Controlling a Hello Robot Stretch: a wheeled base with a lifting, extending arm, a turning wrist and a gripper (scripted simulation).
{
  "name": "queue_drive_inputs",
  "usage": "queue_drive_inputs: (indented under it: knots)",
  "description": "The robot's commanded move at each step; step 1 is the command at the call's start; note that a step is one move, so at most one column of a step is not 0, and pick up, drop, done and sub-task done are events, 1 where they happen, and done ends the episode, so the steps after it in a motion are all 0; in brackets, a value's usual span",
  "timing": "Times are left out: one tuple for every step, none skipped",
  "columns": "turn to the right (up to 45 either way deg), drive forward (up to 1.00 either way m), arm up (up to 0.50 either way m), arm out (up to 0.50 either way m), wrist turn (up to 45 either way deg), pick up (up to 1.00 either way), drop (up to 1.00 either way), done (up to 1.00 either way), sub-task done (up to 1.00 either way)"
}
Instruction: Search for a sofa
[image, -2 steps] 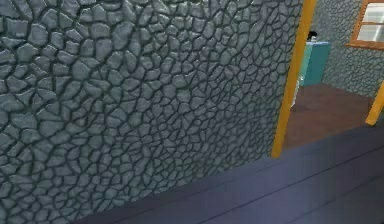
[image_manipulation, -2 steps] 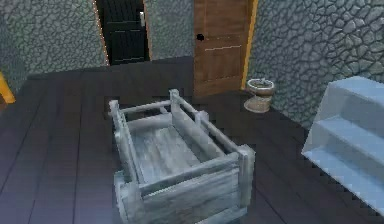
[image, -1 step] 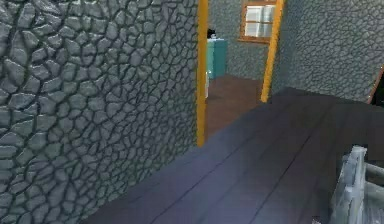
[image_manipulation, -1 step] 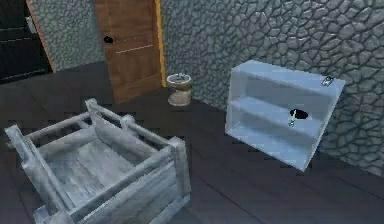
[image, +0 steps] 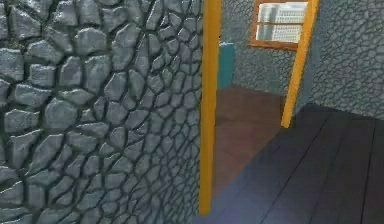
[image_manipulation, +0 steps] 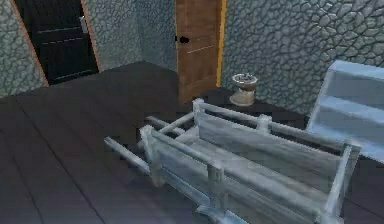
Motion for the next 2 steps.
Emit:
queue_drive_inputs:
  knots:
    - [39.0,0.00,0.00,0.00,0.0,0.00,0.00,0.00,0.00]
    - [0.0,0.45,0.00,0.00,0.0,0.00,0.00,0.00,0.00]
